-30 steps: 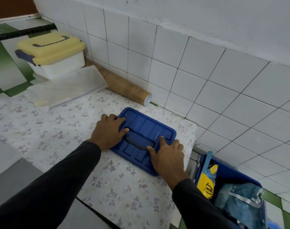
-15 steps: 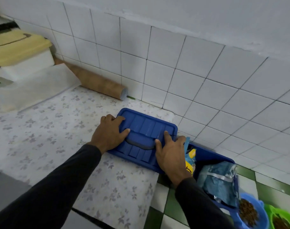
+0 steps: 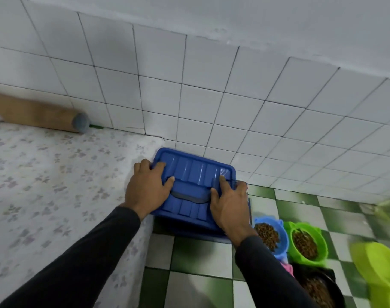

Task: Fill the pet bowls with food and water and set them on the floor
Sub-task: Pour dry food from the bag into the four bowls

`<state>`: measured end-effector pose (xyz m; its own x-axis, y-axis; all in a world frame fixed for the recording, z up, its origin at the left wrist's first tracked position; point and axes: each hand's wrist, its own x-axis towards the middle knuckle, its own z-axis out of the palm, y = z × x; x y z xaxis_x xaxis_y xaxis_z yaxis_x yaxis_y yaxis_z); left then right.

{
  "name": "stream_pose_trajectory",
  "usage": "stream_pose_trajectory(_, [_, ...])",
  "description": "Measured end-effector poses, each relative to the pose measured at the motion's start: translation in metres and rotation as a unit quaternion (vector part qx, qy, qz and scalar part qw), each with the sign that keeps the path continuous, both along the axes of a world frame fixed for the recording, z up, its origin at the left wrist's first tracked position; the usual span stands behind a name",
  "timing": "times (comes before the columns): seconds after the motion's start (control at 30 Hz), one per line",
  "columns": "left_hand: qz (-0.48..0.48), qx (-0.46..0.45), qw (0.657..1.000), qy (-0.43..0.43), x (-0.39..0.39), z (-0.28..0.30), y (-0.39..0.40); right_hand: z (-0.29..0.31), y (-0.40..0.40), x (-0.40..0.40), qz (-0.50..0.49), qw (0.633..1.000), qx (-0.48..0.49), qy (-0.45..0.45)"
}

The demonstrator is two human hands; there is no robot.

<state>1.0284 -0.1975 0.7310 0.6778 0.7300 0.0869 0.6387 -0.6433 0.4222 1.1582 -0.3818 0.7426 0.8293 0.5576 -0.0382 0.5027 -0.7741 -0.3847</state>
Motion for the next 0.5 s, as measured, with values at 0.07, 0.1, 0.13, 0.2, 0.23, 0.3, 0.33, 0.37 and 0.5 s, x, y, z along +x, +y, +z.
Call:
stream_pose_trajectory(0.07, [-0.013,-0.008,1.0,-0.005,0.013,-0.005,-0.015,-0.006,-0.015,0.012,-0.015,1.0,-0.002,0.009])
stream_pose_trajectory(0.1, [-0.022,-0.014,1.0,-0.003,0.018,-0.008,-0.021,-0.01,-0.023,0.018,-0.021,1.0,-0.003,0.014])
stream_pose_trajectory(0.13, [-0.034,-0.02,0.999,0.007,0.022,-0.013,-0.026,-0.013,-0.03,0.023,-0.026,0.999,-0.003,0.019])
stream_pose_trajectory(0.2, [-0.055,-0.038,0.997,0.037,0.028,-0.022,-0.035,-0.02,-0.042,0.031,-0.037,0.999,-0.003,0.025])
stream_pose_trajectory(0.23, [-0.062,-0.05,0.996,0.045,0.03,-0.026,-0.039,-0.023,-0.047,0.035,-0.038,0.999,-0.008,0.028])
stream_pose_trajectory(0.3, [-0.068,-0.063,0.995,0.043,0.032,-0.034,-0.047,-0.03,-0.057,0.042,-0.03,0.999,-0.03,0.031])
stream_pose_trajectory(0.33, [-0.07,-0.064,0.995,0.037,0.033,-0.037,-0.05,-0.034,-0.061,0.044,-0.027,0.998,-0.037,0.041])
stream_pose_trajectory(0.37, [-0.072,-0.065,0.995,0.03,0.033,-0.04,-0.053,-0.037,-0.064,0.047,-0.028,0.997,-0.039,0.058])
stream_pose_trajectory(0.5, [-0.067,-0.072,0.995,0.02,0.029,-0.048,-0.057,-0.049,-0.071,0.052,-0.012,0.994,-0.036,0.102])
